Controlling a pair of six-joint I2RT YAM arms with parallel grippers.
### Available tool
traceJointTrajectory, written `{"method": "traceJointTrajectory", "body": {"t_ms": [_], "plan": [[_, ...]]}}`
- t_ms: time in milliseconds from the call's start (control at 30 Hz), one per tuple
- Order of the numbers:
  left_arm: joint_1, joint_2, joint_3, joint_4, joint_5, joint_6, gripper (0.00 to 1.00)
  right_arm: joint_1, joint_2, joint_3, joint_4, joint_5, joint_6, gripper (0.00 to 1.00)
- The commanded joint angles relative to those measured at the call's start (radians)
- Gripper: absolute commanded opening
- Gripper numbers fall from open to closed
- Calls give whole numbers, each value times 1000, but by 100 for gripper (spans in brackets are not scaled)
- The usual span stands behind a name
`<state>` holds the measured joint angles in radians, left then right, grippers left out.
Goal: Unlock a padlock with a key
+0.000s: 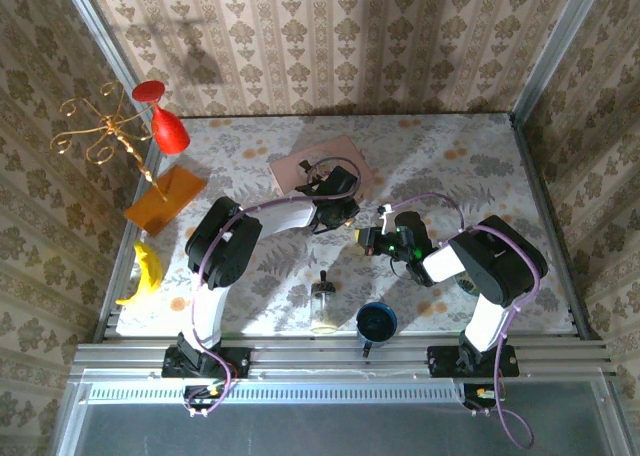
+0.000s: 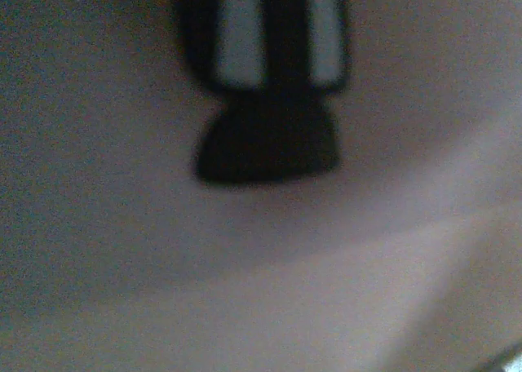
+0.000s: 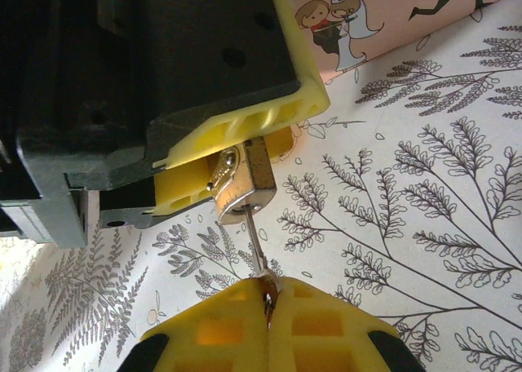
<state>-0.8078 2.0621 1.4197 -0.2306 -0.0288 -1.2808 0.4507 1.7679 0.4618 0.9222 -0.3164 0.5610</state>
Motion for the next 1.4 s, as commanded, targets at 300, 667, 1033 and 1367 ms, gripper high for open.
{"method": "traceJointTrajectory", "body": {"t_ms": [300,667,1033,1367], "plan": [[1,-17,-12,53,61,-53,4,20,42,47,47,40,23,0],[0,-17,-16,51,74,-48,2,26,39,68,42,57,32,0],[-5,-17,-16,45,95,-42,0,32,0,124,-83,54,-9,0],[-8,-17,-22,51,118,-39,0,25,1,126,-46,50,33,0]]}}
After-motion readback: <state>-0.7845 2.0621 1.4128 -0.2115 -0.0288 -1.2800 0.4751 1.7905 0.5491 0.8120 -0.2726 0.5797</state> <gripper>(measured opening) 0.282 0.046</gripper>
